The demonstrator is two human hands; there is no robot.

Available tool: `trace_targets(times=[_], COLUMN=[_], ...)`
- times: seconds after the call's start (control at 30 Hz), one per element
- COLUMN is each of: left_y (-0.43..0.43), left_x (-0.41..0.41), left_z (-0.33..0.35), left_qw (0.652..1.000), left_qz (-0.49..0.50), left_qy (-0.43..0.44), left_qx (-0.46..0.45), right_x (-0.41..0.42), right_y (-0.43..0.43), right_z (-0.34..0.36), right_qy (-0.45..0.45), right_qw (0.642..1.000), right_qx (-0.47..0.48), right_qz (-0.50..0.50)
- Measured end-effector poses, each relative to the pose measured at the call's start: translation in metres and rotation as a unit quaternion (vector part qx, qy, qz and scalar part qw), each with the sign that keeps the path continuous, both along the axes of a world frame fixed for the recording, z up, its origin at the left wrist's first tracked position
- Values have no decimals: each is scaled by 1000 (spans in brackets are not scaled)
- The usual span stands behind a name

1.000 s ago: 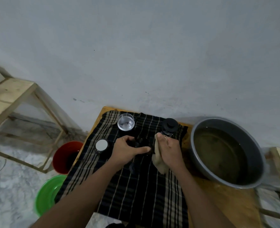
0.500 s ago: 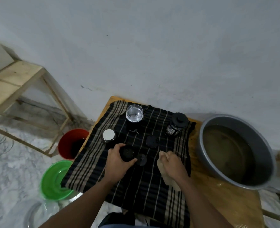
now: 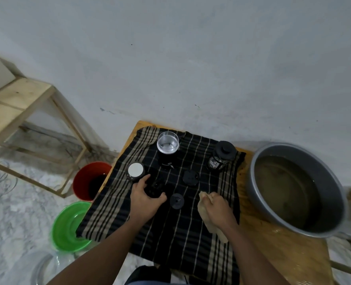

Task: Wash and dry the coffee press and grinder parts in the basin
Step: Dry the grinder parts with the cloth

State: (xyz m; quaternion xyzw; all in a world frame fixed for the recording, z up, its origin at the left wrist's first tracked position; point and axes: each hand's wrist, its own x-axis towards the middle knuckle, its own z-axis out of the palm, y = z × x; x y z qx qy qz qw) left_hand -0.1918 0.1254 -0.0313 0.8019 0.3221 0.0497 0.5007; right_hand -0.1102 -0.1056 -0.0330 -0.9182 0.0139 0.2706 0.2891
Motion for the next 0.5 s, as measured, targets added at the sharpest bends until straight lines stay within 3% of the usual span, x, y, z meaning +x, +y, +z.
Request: trace_targets(times=[0.2, 0.5], left_y=[0, -1], left_x=[-5, -8], left_z=[-4, -15], left_qw=[999, 998], left_qz=[6, -41], left_qy=[-22, 7], left_qx=[46, 43], right_x=[1, -2], right_y=[7, 4], right_z=[0, 2], right_qy=[1, -4], right_qw=[1000, 1000], right_qx=[12, 17], right_qz=[5, 4])
